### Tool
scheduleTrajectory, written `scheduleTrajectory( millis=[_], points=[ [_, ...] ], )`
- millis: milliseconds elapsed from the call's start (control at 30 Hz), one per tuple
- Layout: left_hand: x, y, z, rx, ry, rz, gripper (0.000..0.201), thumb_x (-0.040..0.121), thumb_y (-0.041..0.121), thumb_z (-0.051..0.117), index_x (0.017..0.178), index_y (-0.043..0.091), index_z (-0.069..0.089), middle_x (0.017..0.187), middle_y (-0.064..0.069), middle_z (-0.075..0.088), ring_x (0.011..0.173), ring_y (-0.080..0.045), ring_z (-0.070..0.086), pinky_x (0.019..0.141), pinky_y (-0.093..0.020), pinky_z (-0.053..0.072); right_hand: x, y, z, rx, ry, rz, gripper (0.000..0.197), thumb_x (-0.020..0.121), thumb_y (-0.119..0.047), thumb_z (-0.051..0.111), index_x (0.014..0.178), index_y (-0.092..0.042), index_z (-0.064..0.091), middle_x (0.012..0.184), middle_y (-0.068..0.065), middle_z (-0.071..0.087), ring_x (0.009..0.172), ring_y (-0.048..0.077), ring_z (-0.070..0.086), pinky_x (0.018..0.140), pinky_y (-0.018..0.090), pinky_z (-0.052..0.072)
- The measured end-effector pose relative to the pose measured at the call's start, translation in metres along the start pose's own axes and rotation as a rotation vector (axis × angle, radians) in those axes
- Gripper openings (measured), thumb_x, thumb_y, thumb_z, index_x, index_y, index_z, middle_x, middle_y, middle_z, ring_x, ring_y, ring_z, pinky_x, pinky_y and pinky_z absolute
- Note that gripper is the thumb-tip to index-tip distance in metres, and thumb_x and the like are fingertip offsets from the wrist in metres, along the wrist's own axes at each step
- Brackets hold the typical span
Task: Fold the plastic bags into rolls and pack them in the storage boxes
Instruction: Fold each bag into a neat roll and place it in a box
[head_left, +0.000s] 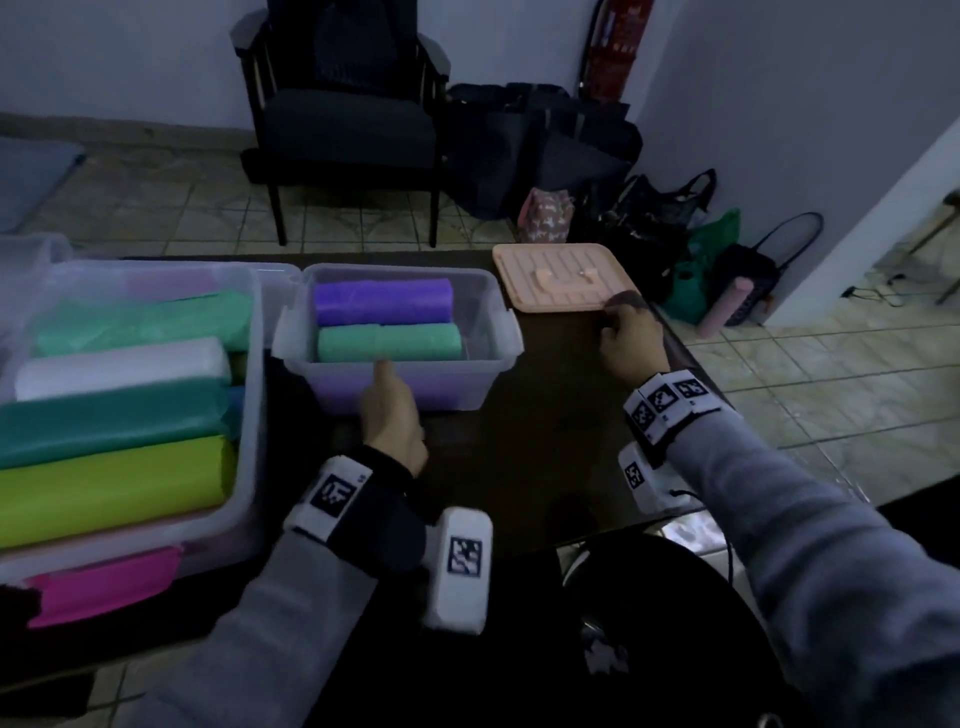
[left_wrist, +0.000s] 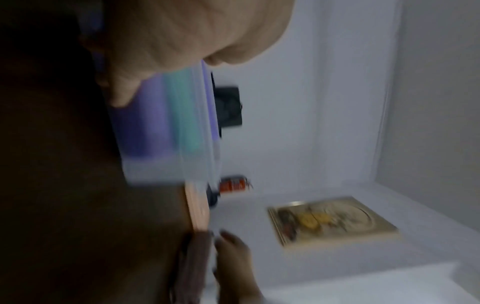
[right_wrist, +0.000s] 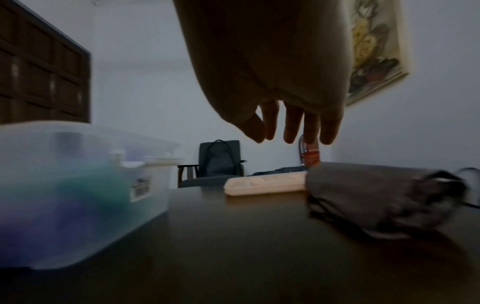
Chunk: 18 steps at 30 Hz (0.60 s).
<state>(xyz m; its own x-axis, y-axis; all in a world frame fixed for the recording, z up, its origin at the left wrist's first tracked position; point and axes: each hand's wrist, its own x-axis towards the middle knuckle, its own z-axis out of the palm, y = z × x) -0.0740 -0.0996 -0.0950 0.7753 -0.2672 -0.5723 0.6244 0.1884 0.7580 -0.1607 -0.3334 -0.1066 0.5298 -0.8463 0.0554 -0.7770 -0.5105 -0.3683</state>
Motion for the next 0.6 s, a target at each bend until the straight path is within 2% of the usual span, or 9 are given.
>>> scheduleTrajectory(
  millis=[33, 67, 133, 167, 200, 267, 333, 467, 600],
  points=[
    [-0.014, -0.01, 0.012, 0.065, -0.097, -0.045, 0.039, 0.101, 0.032, 0.037, 0.135, 0.014, 0.04, 0.081, -0.001, 0.049, 0.062, -0.012, 0.04, 0.056, -0.027, 0.036, 0.005, 0.011, 0.002, 0.011, 0.038, 0.04, 0.037, 0.095, -0.014, 0.043, 0.131, -0.008, 0.048, 0.136, 0.019, 0.043, 0.126, 0.034, 0.04, 0.103, 0.043, 0.034],
    [-0.026, -0.023, 0.025, 0.183, -0.202, -0.07, 0.038, 0.1, 0.032, 0.039, 0.132, 0.013, 0.043, 0.083, -0.001, 0.051, 0.069, -0.013, 0.046, 0.067, -0.027, 0.04, 0.009, 0.022, 0.002, 0.023, 0.073, 0.076, 0.034, 0.095, -0.014, 0.042, 0.127, -0.006, 0.052, 0.133, 0.019, 0.046, 0.123, 0.034, 0.044, 0.101, 0.043, 0.037],
    [-0.039, -0.051, 0.048, 0.584, -0.431, -0.001, 0.046, 0.097, 0.032, 0.046, 0.138, 0.012, 0.04, 0.126, -0.004, 0.054, 0.112, -0.018, 0.052, 0.1, -0.03, 0.037, 0.017, 0.04, 0.0, 0.024, 0.127, 0.119, 0.032, 0.094, -0.011, 0.041, 0.121, -0.002, 0.056, 0.126, 0.02, 0.053, 0.116, 0.035, 0.05, 0.094, 0.04, 0.041],
    [-0.039, -0.065, 0.056, 0.801, -0.52, 0.073, 0.054, 0.096, 0.033, 0.047, 0.144, 0.013, 0.032, 0.146, -0.006, 0.038, 0.132, -0.022, 0.038, 0.111, -0.033, 0.029, 0.022, 0.05, -0.002, 0.012, 0.146, 0.126, 0.032, 0.092, -0.008, 0.041, 0.119, 0.0, 0.057, 0.124, 0.02, 0.056, 0.113, 0.035, 0.052, 0.091, 0.038, 0.042],
    [-0.038, -0.078, 0.061, 1.022, -0.584, 0.138, 0.06, 0.096, 0.034, 0.046, 0.148, 0.014, 0.023, 0.155, -0.009, 0.02, 0.142, -0.025, 0.021, 0.116, -0.035, 0.02, 0.026, 0.059, -0.004, 0.0, 0.155, 0.135, 0.033, 0.091, -0.005, 0.04, 0.119, 0.001, 0.057, 0.122, 0.021, 0.057, 0.112, 0.035, 0.052, 0.089, 0.036, 0.042],
    [-0.034, -0.101, 0.064, 1.403, -0.659, 0.253, 0.066, 0.097, 0.037, 0.042, 0.151, 0.014, 0.009, 0.158, -0.012, -0.006, 0.146, -0.028, -0.004, 0.118, -0.039, 0.005, 0.033, 0.072, -0.008, -0.007, 0.139, 0.174, 0.032, 0.092, -0.005, 0.04, 0.119, 0.002, 0.055, 0.124, 0.021, 0.056, 0.112, 0.037, 0.051, 0.087, 0.036, 0.041],
    [-0.035, -0.117, 0.062, 1.618, -0.695, 0.338, 0.067, 0.098, 0.039, 0.037, 0.151, 0.015, 0.003, 0.156, -0.015, -0.016, 0.144, -0.03, -0.015, 0.117, -0.042, -0.002, 0.037, 0.077, -0.011, 0.037, 0.117, 0.239, 0.032, 0.096, -0.013, 0.041, 0.12, 0.005, 0.052, 0.124, 0.024, 0.055, 0.113, 0.038, 0.051, 0.087, 0.038, 0.041],
    [-0.032, -0.14, 0.055, 1.824, -0.649, 0.445, 0.073, 0.098, 0.047, 0.028, 0.15, 0.011, -0.009, 0.153, -0.02, -0.024, 0.142, -0.033, -0.023, 0.115, -0.044, -0.01, 0.041, 0.077, -0.013, 0.028, -0.067, 0.306, 0.043, 0.097, -0.03, 0.046, 0.122, 0.004, 0.052, 0.122, 0.022, 0.058, 0.111, 0.034, 0.055, 0.08, 0.034, 0.04],
    [-0.028, -0.147, 0.053, 1.882, -0.661, 0.473, 0.076, 0.097, 0.051, 0.024, 0.148, 0.011, -0.015, 0.151, -0.018, -0.03, 0.14, -0.032, -0.028, 0.114, -0.044, -0.014, 0.042, 0.077, -0.008, 0.005, -0.168, 0.278, 0.042, 0.09, -0.031, 0.059, 0.117, 0.001, 0.054, 0.115, 0.018, 0.061, 0.09, 0.027, 0.055, 0.07, 0.031, 0.037]
  ],
)
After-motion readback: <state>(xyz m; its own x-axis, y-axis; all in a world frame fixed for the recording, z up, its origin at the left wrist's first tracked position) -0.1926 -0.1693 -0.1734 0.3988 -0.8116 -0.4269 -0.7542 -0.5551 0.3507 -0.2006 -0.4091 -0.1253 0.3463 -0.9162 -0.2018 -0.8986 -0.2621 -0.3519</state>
